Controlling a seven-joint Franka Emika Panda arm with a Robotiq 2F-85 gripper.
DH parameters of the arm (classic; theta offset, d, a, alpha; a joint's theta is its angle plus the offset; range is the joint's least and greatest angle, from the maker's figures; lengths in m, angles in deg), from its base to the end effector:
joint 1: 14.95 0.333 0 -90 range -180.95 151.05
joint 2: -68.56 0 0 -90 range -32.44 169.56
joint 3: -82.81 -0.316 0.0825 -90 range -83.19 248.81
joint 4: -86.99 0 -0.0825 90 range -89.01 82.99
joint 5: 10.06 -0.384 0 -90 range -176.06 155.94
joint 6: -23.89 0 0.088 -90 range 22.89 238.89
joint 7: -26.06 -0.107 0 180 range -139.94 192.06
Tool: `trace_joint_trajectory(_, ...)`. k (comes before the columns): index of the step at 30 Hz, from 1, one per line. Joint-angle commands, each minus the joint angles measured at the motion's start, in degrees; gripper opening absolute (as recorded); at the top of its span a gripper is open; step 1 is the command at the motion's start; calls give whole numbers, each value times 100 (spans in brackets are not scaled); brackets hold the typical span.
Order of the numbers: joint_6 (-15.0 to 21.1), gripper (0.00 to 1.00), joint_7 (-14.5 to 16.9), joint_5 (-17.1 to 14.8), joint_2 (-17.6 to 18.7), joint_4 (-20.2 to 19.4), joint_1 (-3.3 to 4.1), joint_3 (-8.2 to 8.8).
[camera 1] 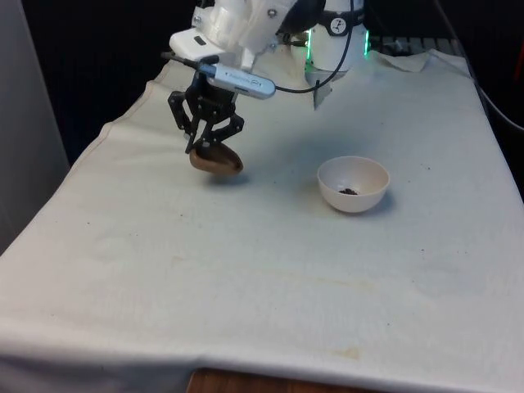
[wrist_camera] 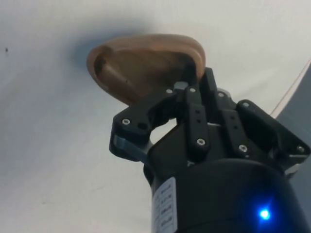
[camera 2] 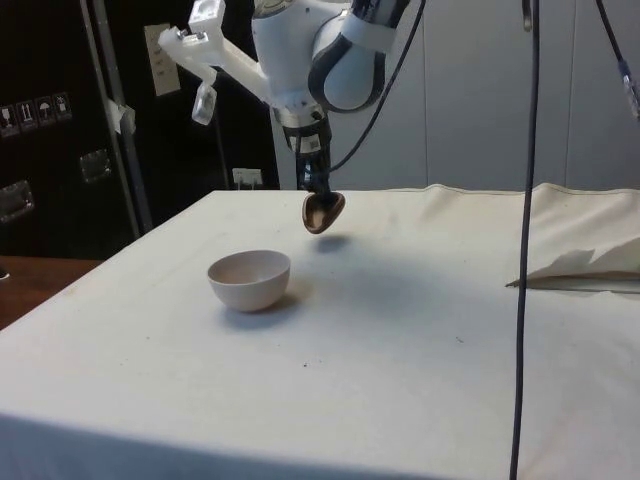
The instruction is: Pour the coffee beans from the cup into the bowl.
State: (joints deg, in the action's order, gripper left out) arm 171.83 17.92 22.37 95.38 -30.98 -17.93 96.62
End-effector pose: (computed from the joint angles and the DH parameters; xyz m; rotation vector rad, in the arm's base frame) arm 0.5757 -0.1614 0.2147 2.7200 0.0966 0.0178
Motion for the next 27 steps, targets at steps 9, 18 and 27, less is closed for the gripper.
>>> trace_joint_trajectory(9,195,0,716,-699,34,-29,-92,-40)
trace_joint_trajectory(18,246,0,1381,-1364,63,-23,-97,-11)
trace_joint_trajectory(27,241,0,2051,-2057,86,0,-97,23)
